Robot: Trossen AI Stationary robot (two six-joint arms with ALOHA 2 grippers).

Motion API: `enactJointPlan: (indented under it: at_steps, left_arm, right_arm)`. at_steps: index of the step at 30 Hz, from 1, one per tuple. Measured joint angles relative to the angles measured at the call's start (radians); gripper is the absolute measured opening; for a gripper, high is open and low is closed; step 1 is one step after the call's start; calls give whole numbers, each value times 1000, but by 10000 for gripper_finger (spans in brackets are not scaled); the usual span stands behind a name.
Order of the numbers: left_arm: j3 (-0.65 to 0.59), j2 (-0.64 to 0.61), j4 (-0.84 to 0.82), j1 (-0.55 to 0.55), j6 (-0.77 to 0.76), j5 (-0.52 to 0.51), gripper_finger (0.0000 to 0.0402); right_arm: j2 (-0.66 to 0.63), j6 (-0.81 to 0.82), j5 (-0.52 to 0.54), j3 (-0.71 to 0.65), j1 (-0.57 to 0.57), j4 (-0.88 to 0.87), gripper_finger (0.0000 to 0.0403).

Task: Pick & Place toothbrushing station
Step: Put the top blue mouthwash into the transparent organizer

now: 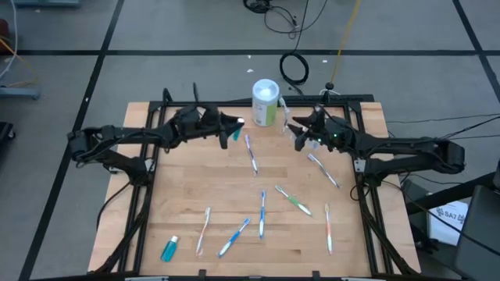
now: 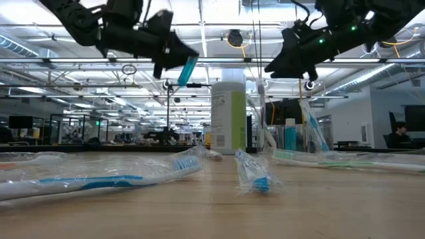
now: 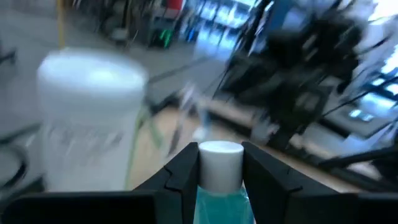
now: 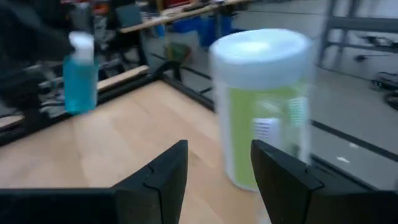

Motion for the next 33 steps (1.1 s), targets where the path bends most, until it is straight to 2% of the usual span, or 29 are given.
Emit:
enactJointPlan:
  at_steps: [2, 9, 16, 22, 33]
  left_arm:
    - [0, 0, 46, -19, 17, -7, 112]
    - [0, 0, 54, -64, 92, -17, 112]
    - [0, 0, 90, -94, 96, -17, 113]
    - [0, 0, 132, -134, 99, -16, 113]
    - [0, 4, 158, -173, 123, -18, 113]
  right_arm:
    - [44, -30, -53, 0, 0, 84, 171]
    - [247, -101, -321, 0, 20, 476, 189]
    - [420, -104, -383, 12, 33, 758, 243]
    - [519, -102, -496, 114, 44, 756, 276]
    - [663, -17, -495, 287, 101, 751, 283]
